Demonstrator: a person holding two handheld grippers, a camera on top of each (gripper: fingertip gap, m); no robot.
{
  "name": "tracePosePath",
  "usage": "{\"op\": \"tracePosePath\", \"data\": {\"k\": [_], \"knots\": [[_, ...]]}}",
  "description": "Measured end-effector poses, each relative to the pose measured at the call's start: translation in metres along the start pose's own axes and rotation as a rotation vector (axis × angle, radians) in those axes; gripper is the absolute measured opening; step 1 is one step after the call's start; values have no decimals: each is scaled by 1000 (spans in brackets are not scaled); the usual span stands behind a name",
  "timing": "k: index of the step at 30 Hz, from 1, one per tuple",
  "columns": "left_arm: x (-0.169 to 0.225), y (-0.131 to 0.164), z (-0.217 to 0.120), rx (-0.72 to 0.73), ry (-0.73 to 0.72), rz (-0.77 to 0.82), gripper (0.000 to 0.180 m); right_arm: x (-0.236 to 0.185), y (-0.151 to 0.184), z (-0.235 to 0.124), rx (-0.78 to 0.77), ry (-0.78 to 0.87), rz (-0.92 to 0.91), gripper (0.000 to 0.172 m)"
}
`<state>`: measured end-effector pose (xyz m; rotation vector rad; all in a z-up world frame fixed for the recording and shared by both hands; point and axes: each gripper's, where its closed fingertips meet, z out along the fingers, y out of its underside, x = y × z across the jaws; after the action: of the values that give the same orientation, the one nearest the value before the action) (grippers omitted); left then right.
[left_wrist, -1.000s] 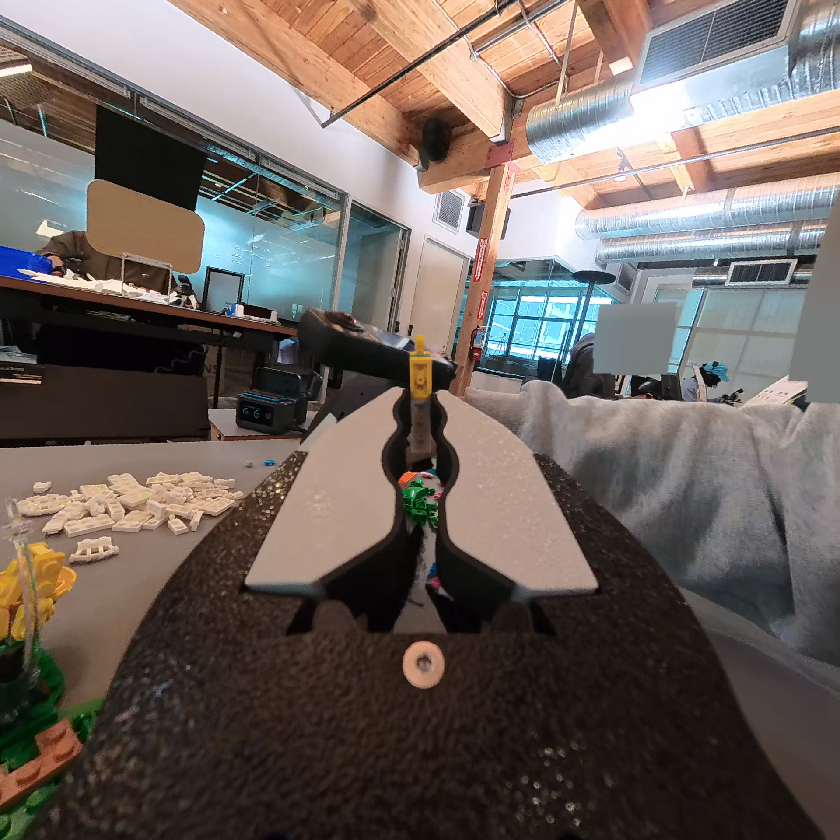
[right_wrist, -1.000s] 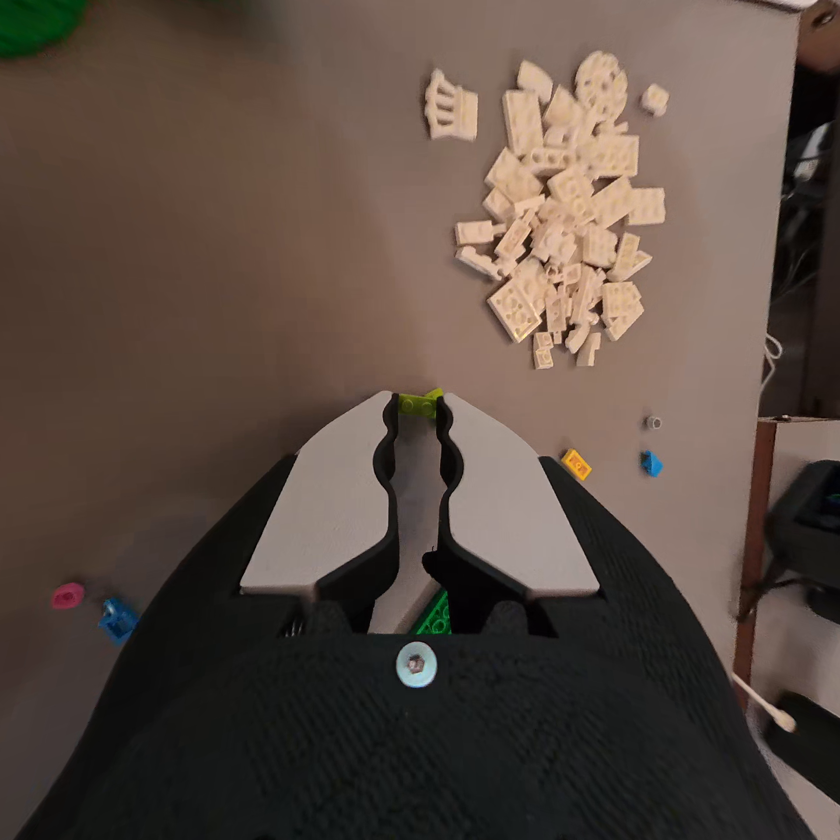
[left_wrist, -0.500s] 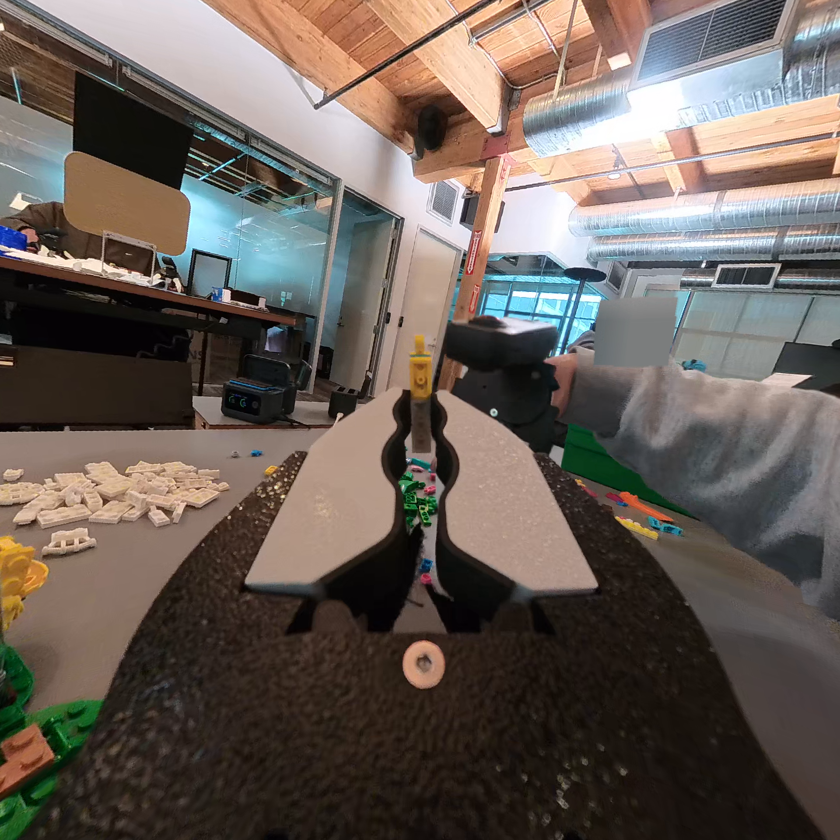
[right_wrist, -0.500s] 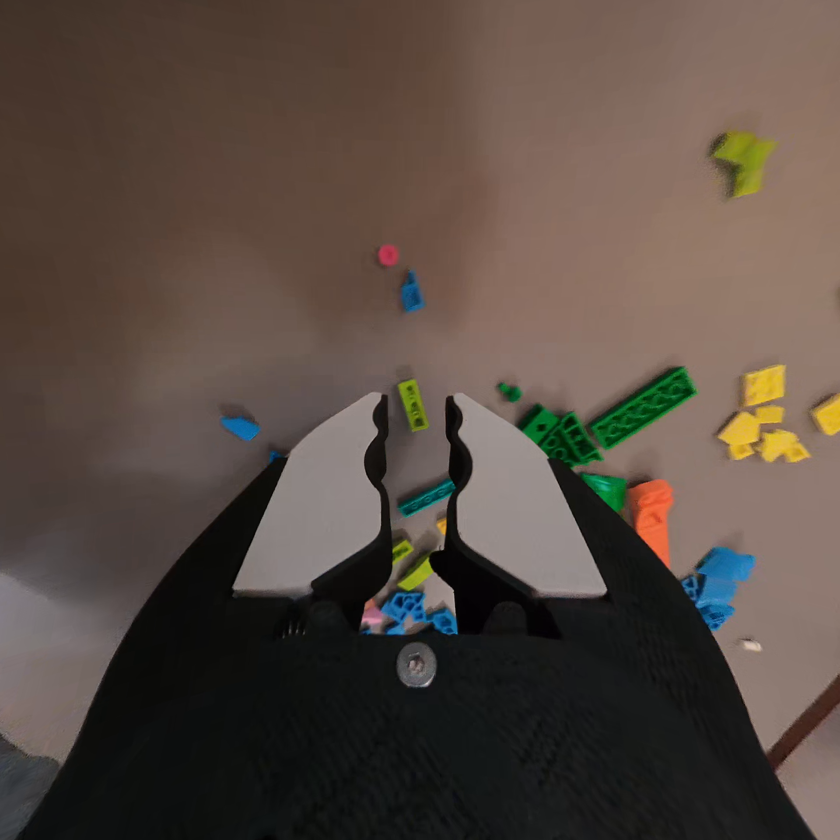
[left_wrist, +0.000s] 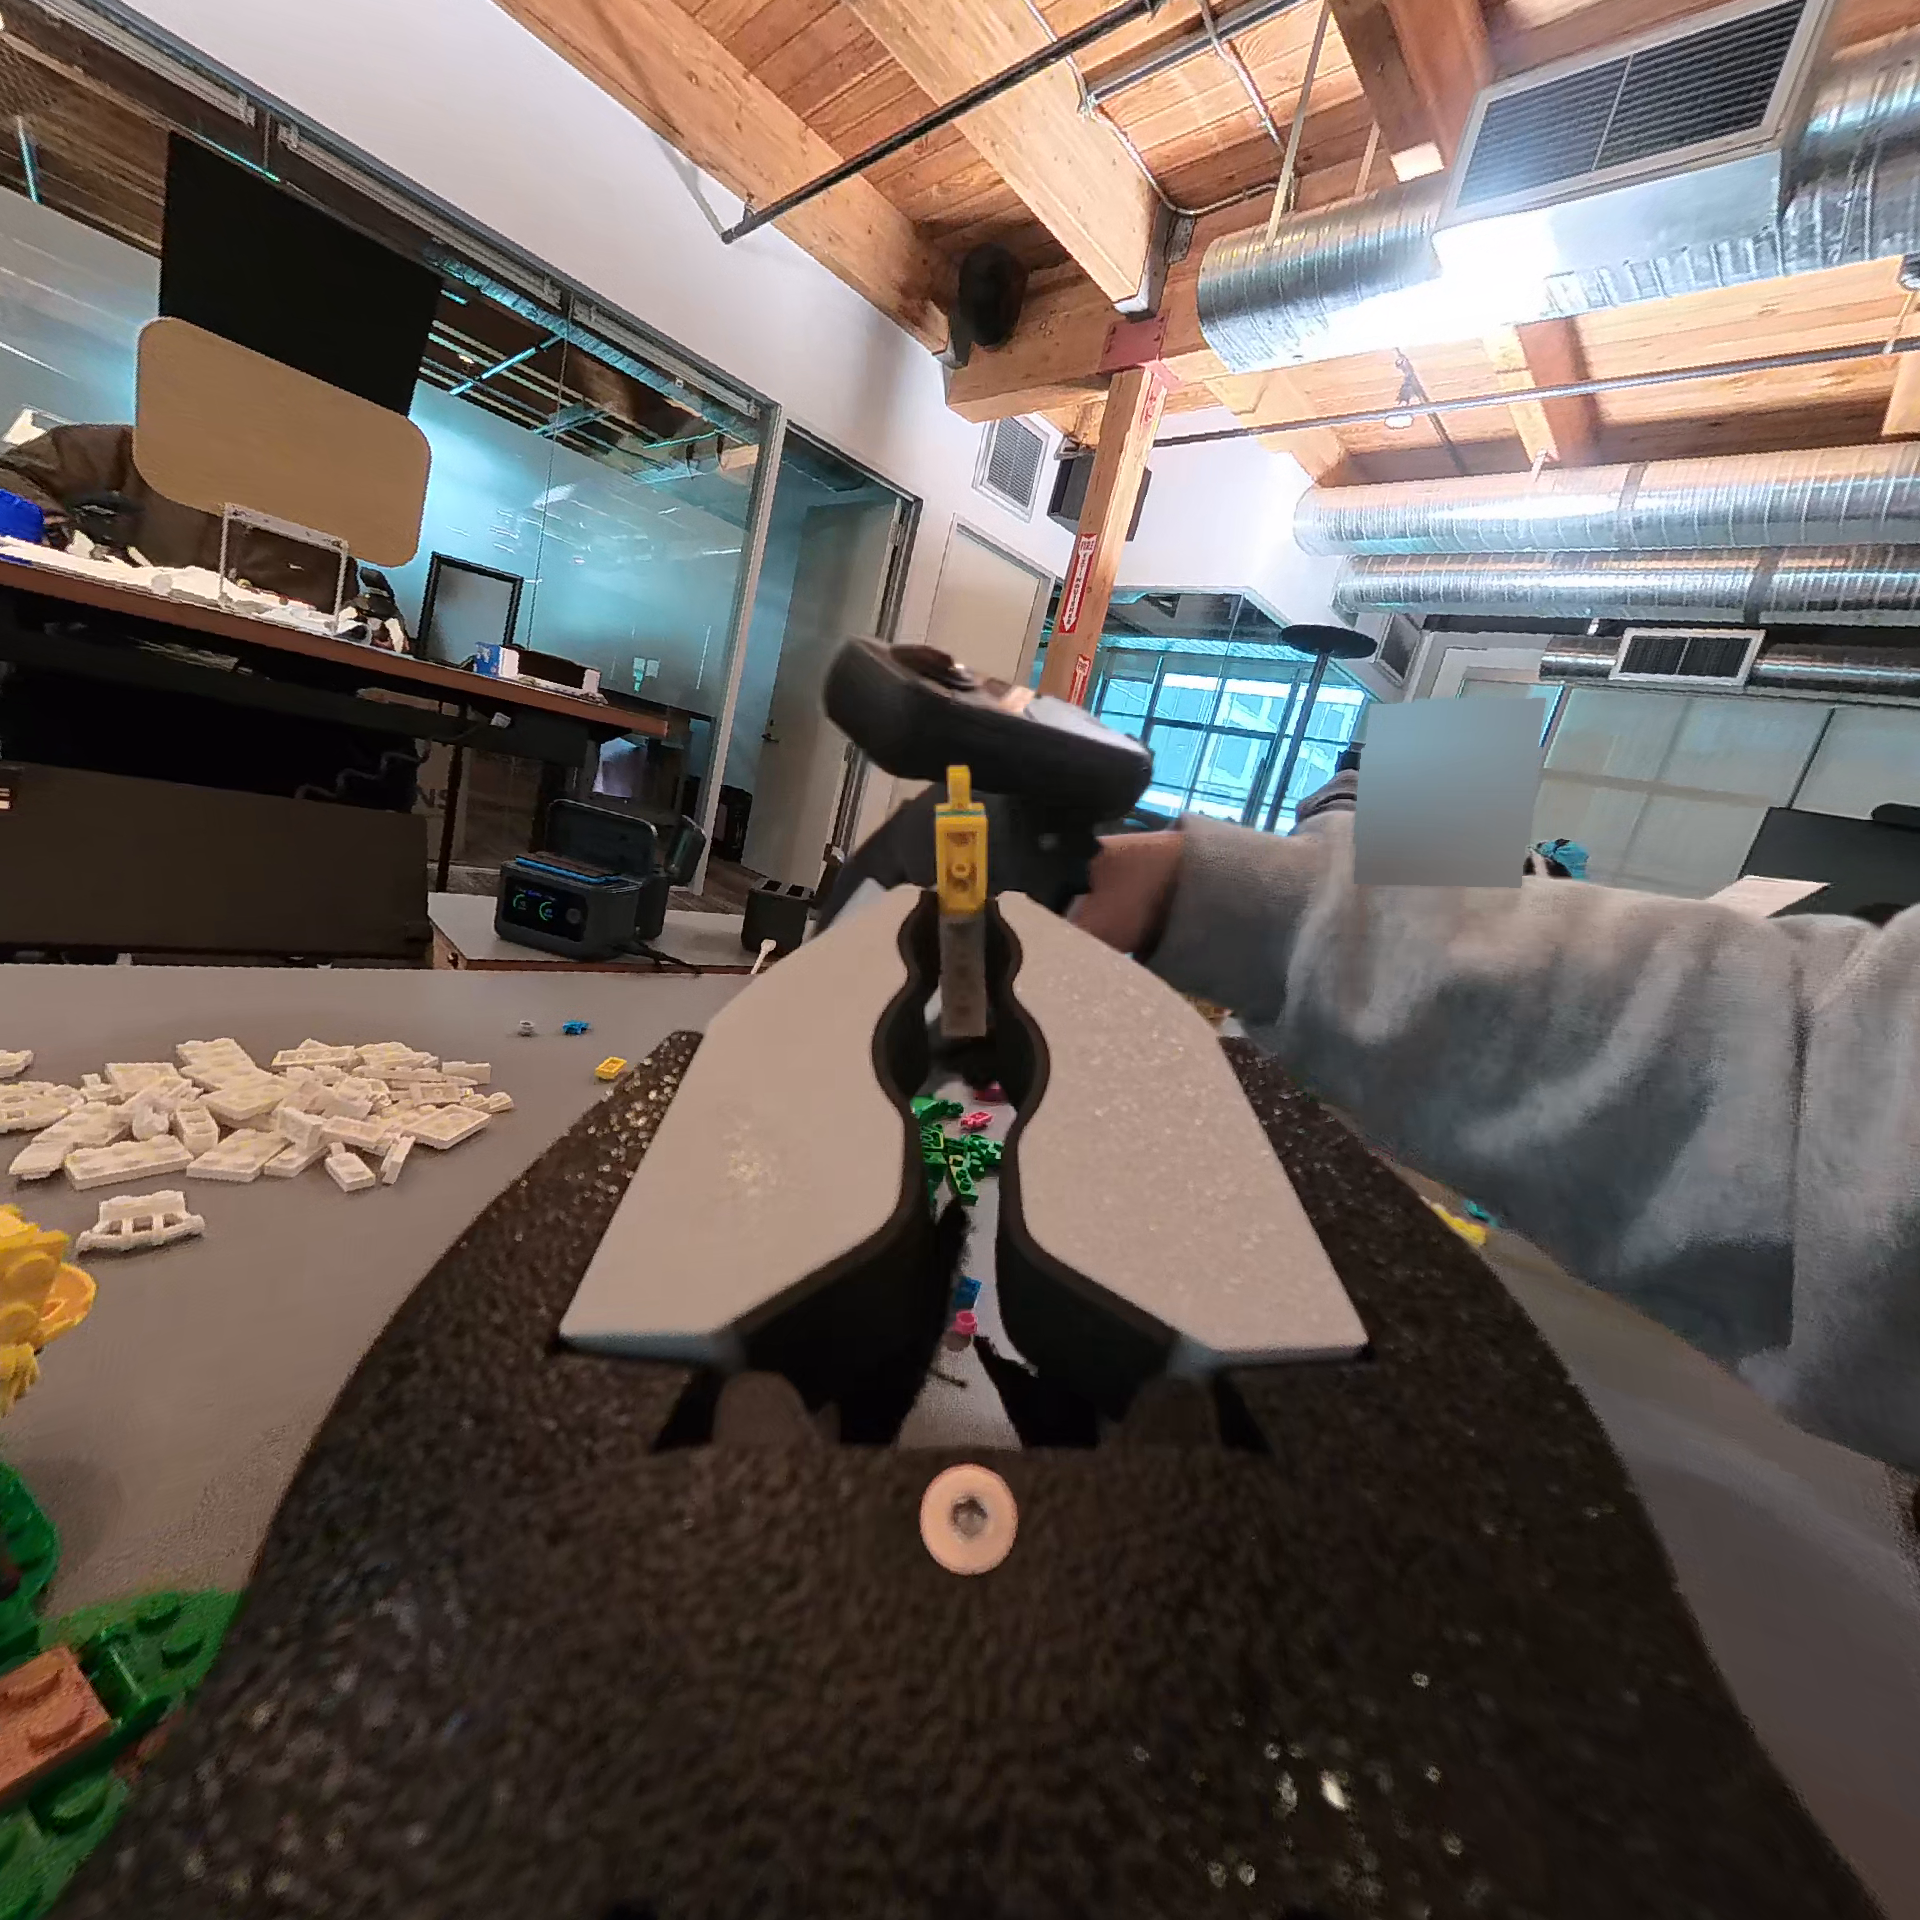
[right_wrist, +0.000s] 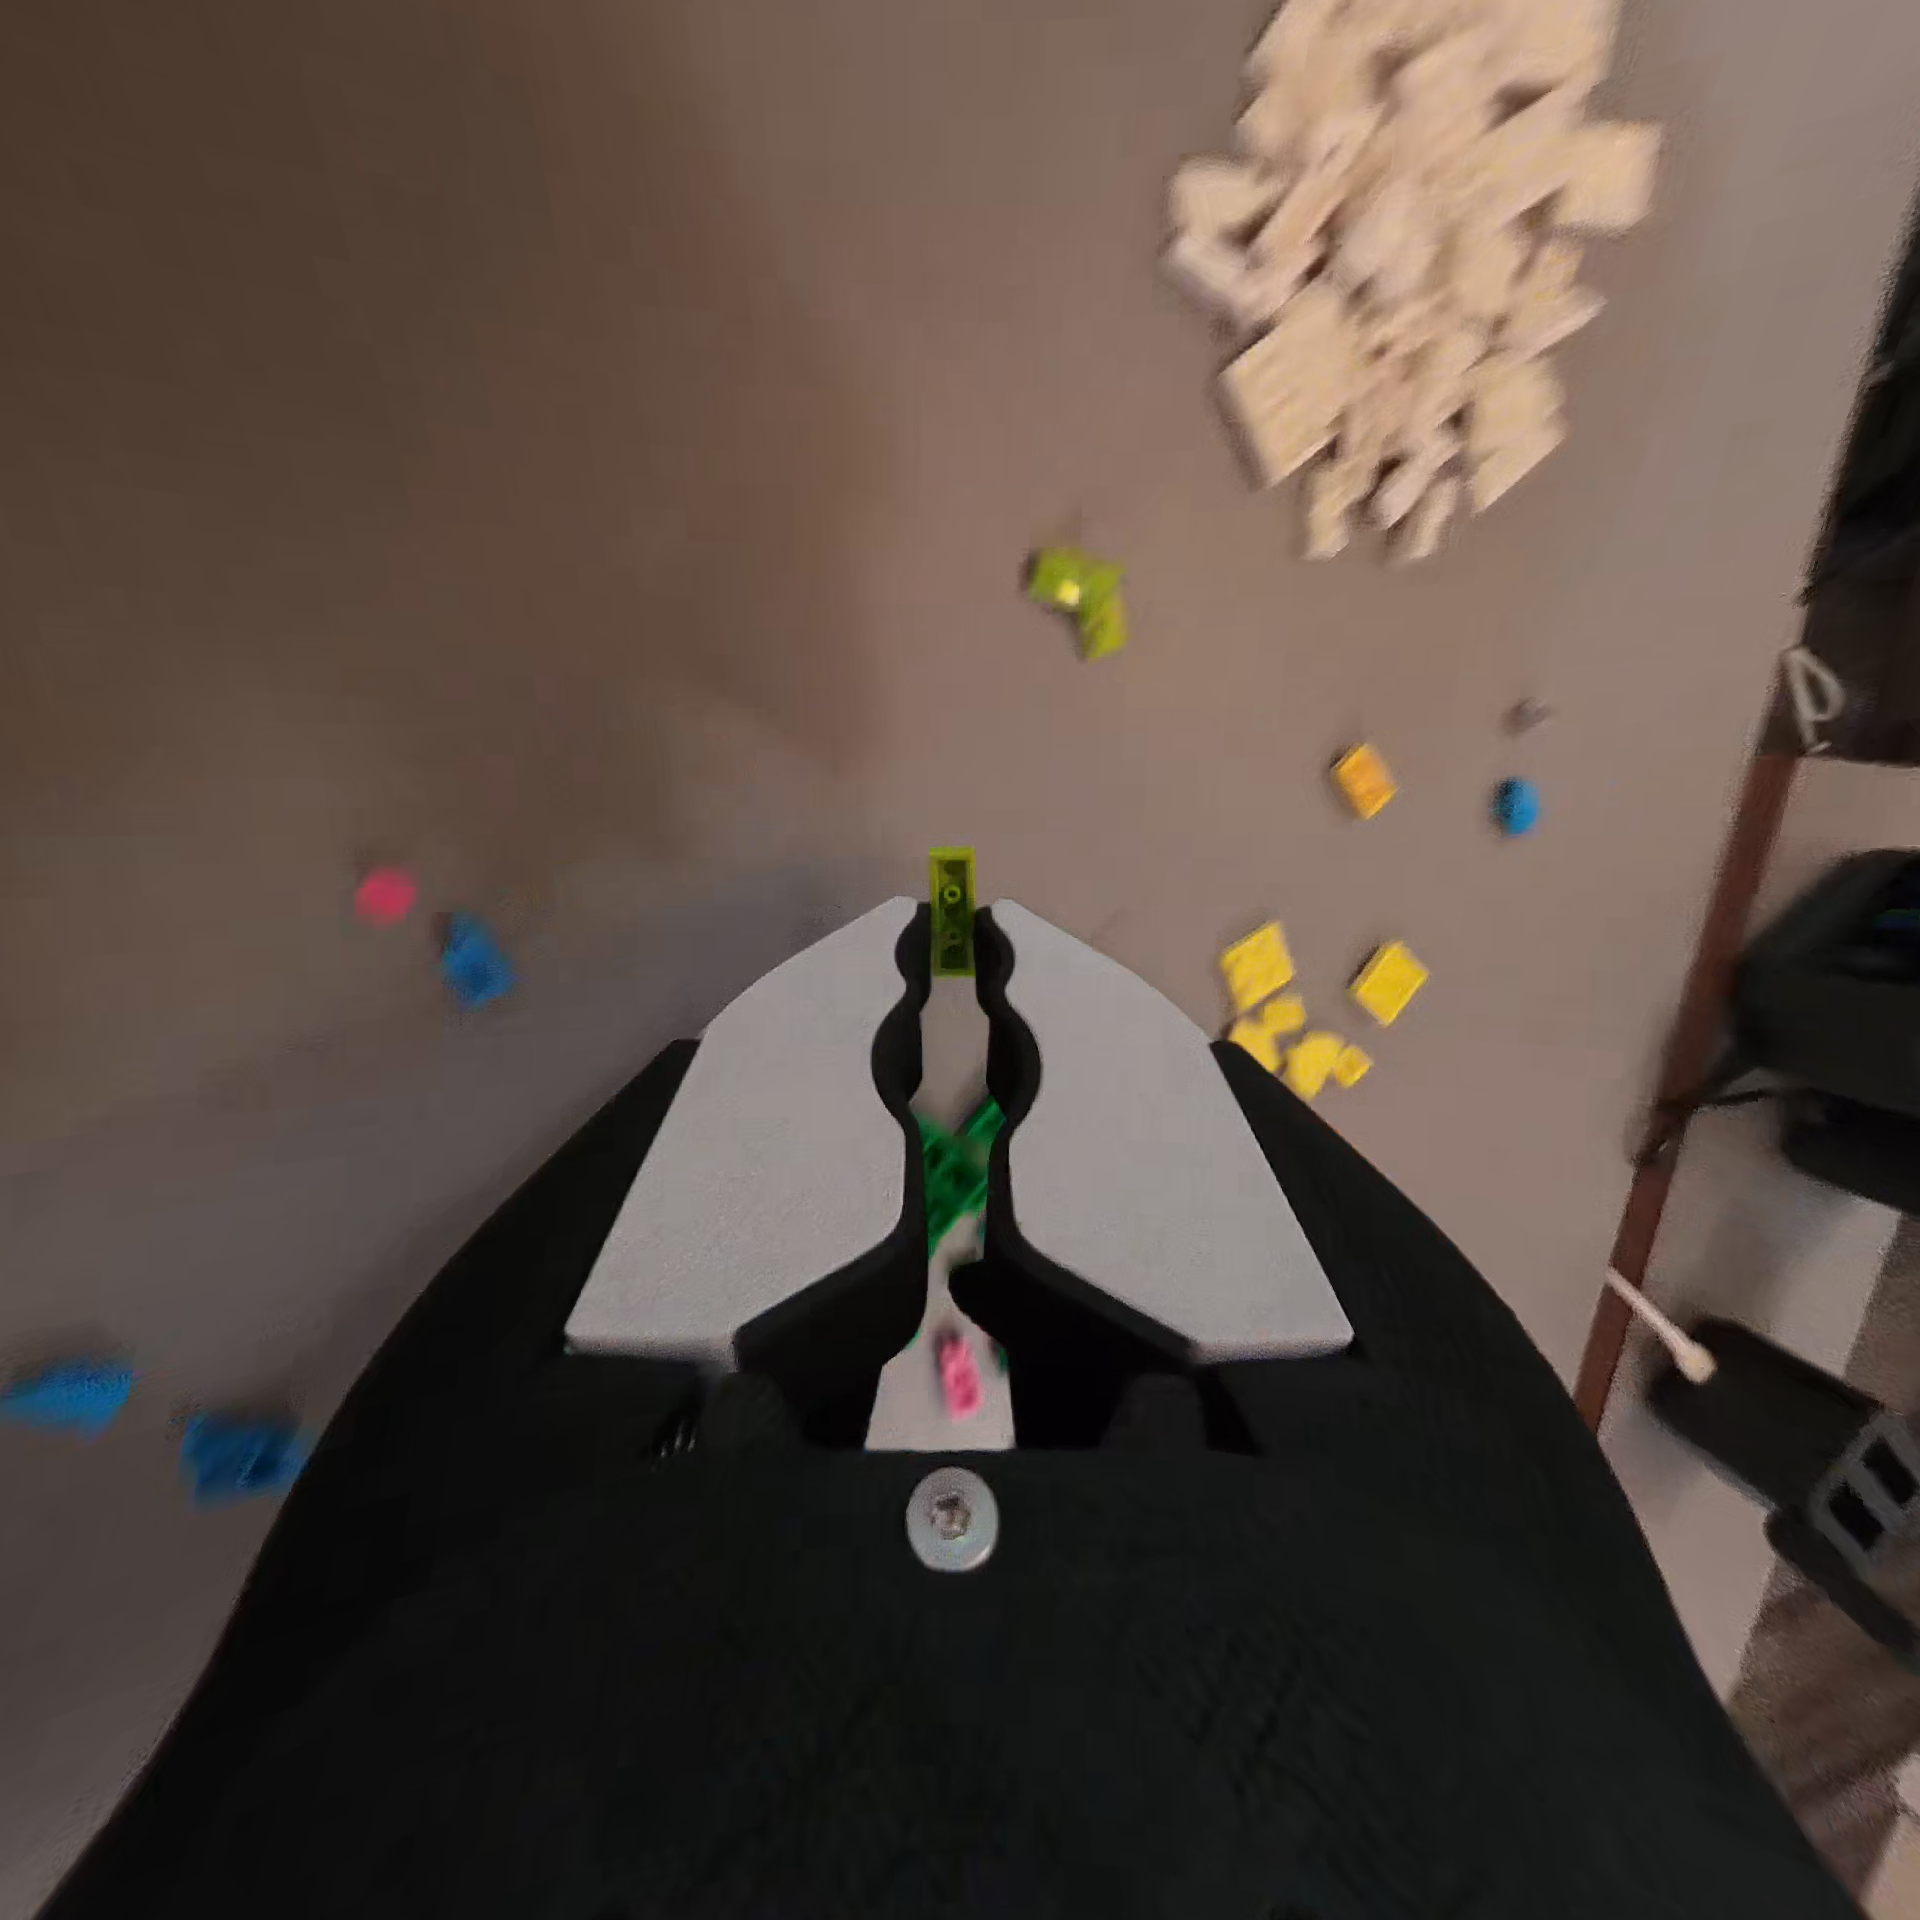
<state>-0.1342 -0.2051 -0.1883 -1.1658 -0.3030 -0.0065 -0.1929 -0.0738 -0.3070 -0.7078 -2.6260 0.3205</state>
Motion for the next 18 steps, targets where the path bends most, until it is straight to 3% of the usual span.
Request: {"op": "tracePosePath", "data": {"k": [8, 10, 11, 14, 18], "knots": [[-3, -2, -3, 8, -4, -24, 8, 19, -32, 42, 54, -19, 36, 7], [-2, -1, -2, 3, 1, -29, 8, 17, -33, 43, 51, -36, 57, 16], [-2, 0, -2, 1, 8, -34, 8, 15, -33, 39, 54, -37, 68, 24], [12, 4, 0, -29, 119, -78, 8, 11, -41, 10, 172, 2, 122, 27], [37, 13, 5, -89, 268, -113, 8, -35, -77, -65, 600, -182, 276, 21]]}}
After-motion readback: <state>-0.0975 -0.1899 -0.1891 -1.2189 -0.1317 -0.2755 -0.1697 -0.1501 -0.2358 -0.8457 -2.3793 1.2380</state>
